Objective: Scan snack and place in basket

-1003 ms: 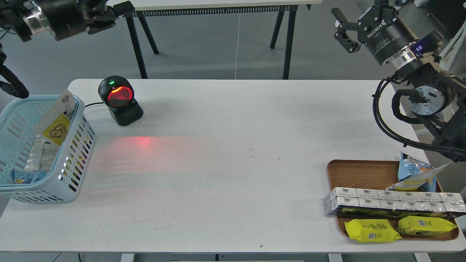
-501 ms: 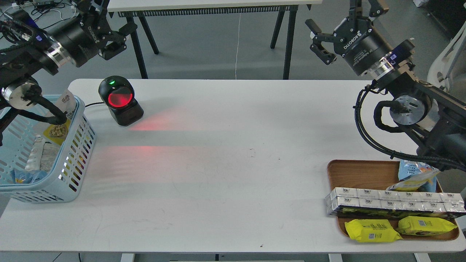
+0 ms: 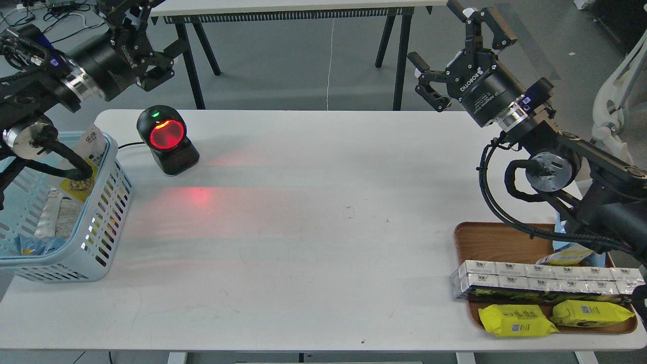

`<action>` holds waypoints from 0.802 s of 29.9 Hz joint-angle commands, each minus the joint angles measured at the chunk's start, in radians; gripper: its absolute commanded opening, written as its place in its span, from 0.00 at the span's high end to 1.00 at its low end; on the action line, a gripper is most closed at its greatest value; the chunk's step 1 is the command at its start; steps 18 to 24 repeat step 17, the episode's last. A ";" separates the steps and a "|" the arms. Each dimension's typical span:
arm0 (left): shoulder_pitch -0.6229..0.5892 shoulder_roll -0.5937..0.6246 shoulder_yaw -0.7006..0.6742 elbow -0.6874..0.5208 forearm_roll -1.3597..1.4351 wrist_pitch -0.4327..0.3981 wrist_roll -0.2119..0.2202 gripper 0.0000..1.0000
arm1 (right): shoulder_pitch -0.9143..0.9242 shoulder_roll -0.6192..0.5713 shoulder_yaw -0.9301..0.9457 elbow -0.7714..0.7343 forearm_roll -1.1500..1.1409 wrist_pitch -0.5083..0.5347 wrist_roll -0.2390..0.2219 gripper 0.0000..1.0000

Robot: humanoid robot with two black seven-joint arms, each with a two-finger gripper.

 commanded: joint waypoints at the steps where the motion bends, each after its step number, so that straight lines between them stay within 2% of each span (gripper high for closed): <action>1: 0.034 0.001 0.000 -0.003 0.001 0.000 0.000 0.00 | -0.030 0.006 0.001 0.001 0.000 0.000 0.000 0.01; 10: 0.105 0.005 0.000 -0.014 0.004 0.000 0.000 0.00 | -0.081 0.000 0.000 0.050 -0.001 0.000 0.000 0.01; 24: 0.108 0.021 0.009 -0.055 0.010 0.000 0.000 0.00 | -0.084 -0.001 0.030 0.052 0.000 0.000 0.000 0.01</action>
